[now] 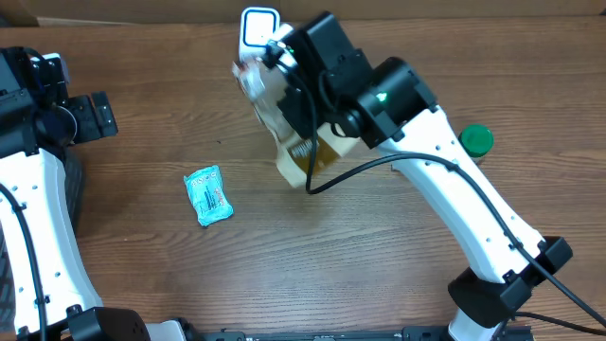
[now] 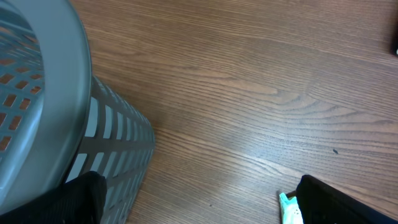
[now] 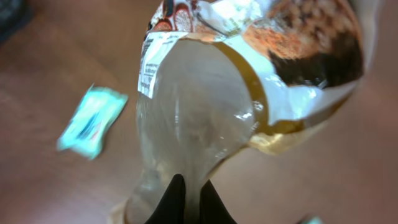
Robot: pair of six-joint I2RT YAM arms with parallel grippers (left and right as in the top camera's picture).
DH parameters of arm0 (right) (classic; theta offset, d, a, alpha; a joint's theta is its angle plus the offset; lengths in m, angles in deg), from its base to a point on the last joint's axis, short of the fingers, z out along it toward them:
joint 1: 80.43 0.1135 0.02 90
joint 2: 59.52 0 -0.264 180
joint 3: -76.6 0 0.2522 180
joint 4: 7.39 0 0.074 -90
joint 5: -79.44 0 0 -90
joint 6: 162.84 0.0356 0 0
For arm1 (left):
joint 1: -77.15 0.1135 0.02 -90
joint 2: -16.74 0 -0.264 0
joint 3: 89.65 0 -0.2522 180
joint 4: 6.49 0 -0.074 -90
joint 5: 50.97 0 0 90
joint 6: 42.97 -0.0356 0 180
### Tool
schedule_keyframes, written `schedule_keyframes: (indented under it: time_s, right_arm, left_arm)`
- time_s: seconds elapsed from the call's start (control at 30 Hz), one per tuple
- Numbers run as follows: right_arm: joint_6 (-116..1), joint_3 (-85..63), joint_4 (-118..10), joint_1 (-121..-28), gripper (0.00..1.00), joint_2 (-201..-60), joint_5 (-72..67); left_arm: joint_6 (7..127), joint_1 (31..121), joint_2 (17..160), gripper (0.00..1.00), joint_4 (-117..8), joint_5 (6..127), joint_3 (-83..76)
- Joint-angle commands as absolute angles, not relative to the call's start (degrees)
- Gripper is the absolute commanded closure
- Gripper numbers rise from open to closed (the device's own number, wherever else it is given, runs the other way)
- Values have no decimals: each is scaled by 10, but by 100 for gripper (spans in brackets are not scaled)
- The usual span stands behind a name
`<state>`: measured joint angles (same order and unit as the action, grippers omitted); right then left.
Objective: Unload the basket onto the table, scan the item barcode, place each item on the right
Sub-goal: 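Carry the PanTree bag right and set it down near the jar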
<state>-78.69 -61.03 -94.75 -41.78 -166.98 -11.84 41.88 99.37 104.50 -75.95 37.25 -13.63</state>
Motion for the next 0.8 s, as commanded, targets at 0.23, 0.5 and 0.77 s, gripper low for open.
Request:
schedule_keyframes:
  time_s: [0.23,0.5,0.77]
  right_arm:
    - [-512,-430,-914,-495,96,-1701,-116]
    - [-548,-284,-816,-572,96,-1701,-220]
    - [-583,-272,-824,-647,96,-1701,-236]
  left_arm:
    - [404,993,1045,0,-759,371,-135]
    - [404,993,1045,0,-759,371,-135]
    - [404,993,1045,0,-759,371,-135]
